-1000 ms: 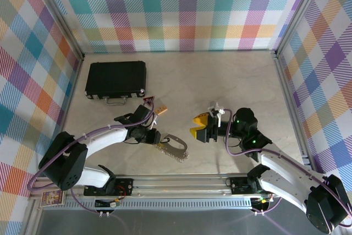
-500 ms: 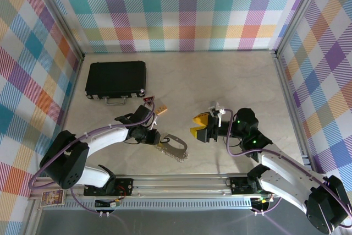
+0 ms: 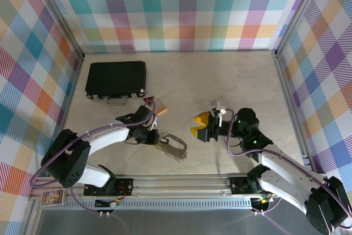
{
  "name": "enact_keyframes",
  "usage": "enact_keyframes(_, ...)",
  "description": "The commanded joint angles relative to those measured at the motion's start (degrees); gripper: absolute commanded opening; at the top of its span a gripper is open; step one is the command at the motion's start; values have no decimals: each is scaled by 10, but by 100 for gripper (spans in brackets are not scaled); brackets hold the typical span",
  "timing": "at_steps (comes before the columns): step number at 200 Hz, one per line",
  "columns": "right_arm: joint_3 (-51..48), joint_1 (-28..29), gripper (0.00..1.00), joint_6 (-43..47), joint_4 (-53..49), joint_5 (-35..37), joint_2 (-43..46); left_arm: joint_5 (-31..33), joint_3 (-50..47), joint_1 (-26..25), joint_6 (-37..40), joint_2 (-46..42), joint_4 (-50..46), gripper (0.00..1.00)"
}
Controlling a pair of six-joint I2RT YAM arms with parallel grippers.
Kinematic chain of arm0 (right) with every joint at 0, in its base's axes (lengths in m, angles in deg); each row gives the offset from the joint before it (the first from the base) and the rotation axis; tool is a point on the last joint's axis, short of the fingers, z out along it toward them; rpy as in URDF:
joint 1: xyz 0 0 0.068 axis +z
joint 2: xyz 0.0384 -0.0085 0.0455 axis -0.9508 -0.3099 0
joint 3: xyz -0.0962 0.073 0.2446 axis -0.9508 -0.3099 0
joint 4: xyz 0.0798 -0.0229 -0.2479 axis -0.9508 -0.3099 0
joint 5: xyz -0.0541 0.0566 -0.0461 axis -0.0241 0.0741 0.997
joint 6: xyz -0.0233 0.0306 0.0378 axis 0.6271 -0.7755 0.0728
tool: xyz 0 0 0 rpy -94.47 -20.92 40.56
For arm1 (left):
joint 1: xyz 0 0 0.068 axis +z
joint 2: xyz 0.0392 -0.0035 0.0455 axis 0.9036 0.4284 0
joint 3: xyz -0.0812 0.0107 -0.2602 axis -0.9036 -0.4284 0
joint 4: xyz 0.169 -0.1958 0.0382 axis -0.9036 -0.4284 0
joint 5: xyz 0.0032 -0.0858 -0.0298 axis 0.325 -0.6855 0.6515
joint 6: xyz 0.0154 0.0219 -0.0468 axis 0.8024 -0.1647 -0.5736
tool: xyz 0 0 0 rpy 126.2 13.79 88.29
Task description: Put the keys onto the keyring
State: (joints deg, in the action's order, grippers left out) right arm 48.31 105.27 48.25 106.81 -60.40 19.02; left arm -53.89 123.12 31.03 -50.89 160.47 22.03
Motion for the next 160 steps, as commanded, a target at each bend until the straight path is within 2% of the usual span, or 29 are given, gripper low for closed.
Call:
enact_keyframes(1,-9,-4,64,-7,20,-11,9,-9,-2,0,9,-5,1,17)
enact_keyframes(94,-9,-7,64,-9,20,-9,9,-2,9,-17,15,-26,-19,0)
enact_keyframes(160,-9,-8,64,-9,21,-10,8,67,77,-114,93,-91,-73,0)
